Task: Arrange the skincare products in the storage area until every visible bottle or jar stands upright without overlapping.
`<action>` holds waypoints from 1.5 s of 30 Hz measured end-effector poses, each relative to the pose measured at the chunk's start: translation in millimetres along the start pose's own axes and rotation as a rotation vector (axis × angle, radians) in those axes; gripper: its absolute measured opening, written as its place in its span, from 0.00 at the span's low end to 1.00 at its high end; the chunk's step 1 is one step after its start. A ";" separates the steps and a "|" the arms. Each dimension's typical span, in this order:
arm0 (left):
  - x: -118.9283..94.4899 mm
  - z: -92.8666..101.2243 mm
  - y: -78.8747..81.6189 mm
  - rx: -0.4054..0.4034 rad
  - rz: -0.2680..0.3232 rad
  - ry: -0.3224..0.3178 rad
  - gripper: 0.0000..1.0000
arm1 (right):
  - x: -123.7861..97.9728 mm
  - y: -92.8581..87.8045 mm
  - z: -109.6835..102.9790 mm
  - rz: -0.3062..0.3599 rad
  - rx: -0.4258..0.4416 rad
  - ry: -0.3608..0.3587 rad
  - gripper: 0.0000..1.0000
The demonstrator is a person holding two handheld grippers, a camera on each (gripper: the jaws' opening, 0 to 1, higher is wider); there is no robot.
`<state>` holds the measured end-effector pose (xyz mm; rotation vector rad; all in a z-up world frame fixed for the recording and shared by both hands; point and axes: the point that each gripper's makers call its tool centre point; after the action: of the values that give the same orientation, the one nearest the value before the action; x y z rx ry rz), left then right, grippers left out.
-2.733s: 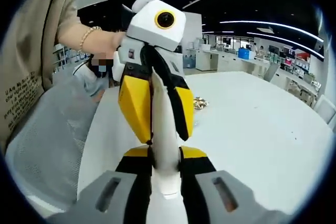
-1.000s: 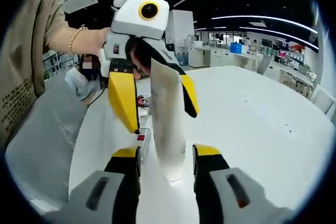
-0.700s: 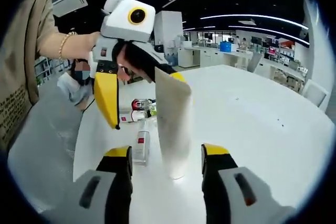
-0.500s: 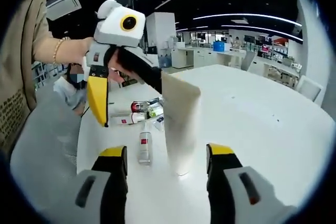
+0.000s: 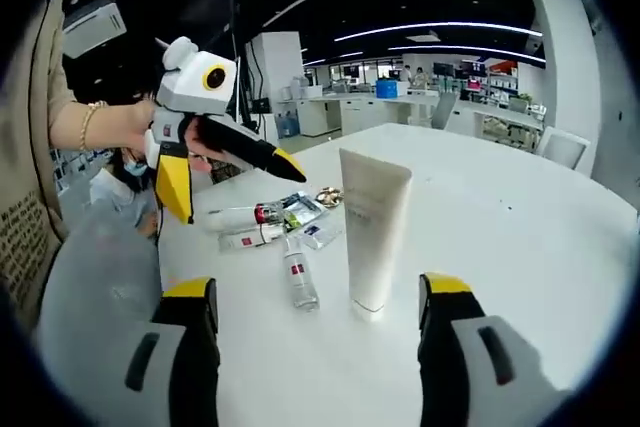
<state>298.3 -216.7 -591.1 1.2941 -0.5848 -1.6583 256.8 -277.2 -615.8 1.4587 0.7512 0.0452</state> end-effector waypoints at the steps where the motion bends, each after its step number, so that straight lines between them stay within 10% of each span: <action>1: -5.2 0.8 -3.5 -0.007 0.005 0.009 0.94 | -1.5 -0.2 -1.5 0.003 0.003 -0.003 0.85; 45: -165.5 2.3 -146.4 -0.268 0.039 0.318 0.97 | -29.3 -24.3 -96.1 0.053 0.210 -0.101 1.00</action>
<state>245.3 -5.2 -627.1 1.3017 -0.1880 -1.4052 177.8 -210.6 -618.3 1.6677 0.6491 -0.0687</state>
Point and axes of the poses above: the point that each gripper's makers call its tool centre point, and the gripper's own axes: x roughly forward along the fingers, z roughly to its right, y roughly out of its top, and after that the axes turned 1 degree about -x, right-handed
